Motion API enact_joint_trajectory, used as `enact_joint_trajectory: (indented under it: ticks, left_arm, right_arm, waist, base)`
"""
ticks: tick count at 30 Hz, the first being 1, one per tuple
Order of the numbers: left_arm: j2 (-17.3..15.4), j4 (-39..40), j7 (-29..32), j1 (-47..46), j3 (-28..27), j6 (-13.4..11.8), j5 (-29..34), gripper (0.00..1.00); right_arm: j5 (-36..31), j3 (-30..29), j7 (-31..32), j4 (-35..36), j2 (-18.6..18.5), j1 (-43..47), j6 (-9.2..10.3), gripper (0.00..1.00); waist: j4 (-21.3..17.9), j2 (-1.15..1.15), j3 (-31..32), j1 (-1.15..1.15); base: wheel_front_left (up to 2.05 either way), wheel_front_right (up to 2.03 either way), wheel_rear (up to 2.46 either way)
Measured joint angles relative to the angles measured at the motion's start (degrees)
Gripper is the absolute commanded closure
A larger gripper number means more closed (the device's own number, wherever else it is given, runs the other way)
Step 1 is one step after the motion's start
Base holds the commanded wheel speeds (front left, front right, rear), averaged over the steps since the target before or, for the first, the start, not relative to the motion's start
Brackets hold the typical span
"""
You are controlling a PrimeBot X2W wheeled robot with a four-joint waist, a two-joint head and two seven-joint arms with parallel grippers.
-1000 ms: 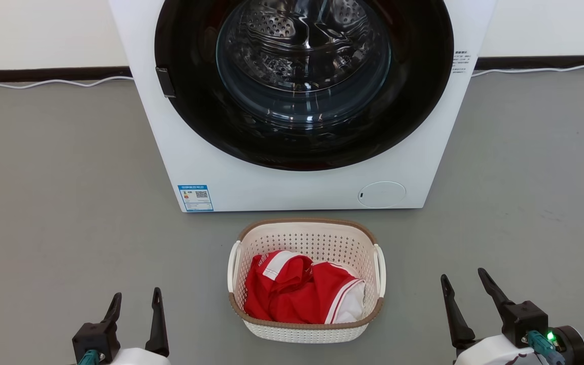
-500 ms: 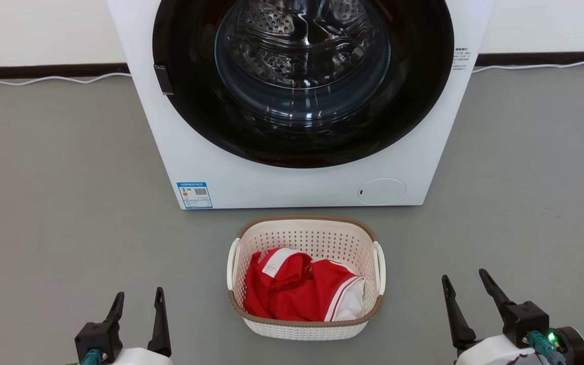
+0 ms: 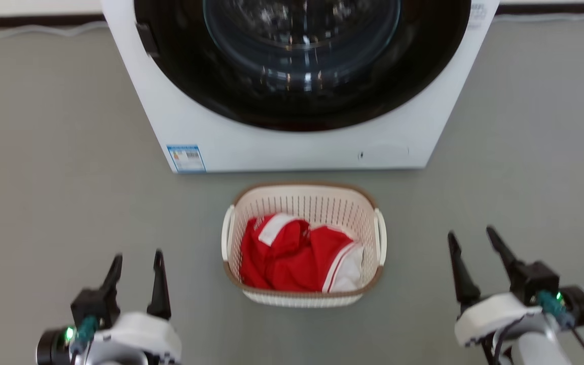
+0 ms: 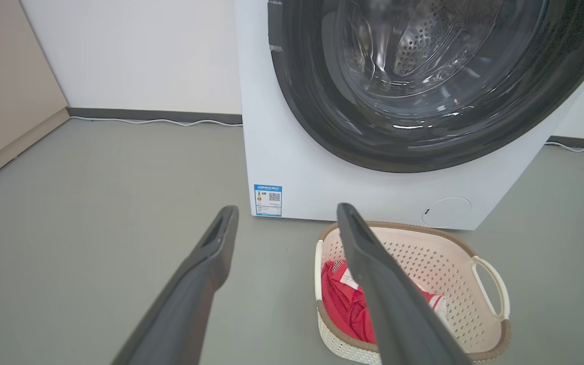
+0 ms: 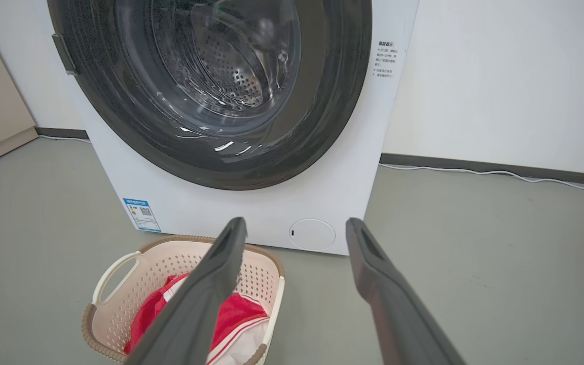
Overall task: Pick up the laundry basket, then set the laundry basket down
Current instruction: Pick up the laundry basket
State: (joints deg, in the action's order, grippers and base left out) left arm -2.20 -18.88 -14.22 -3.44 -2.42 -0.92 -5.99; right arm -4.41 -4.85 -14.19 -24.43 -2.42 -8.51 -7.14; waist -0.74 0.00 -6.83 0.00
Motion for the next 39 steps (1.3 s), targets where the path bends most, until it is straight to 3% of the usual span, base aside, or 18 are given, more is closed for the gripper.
enact_joint_trajectory:
  ticks: [14, 26, 39]
  left_arm:
    - [0.2, -6.7, -0.4, -17.6, 1.4, 1.2, 1.0, 0.00]
    - [0.4, -22.9, -0.4, -37.5, 2.6, 2.0, 3.1, 0.00]
    - [0.5, -29.3, -0.5, -48.4, 3.6, 2.5, 3.3, 0.00]
  right_arm:
    - [0.9, -0.8, 0.0, -6.4, -0.5, -17.3, -0.01, 0.00]
    - [-0.1, -2.9, 0.0, -18.8, -0.9, -33.8, -0.01, 0.00]
    - [-0.8, -0.8, 0.0, -27.9, -1.1, -42.5, -0.01, 0.00]
  waist:
    - [-0.4, 0.00, -15.9, 0.00]
    - [0.2, 0.00, -32.7, 0.00]
    - [1.6, 0.00, -42.7, 0.00]
  base:
    - [0.00, 0.00, 0.00]
    - [0.00, 0.00, 0.00]
    - [0.00, 0.00, 0.00]
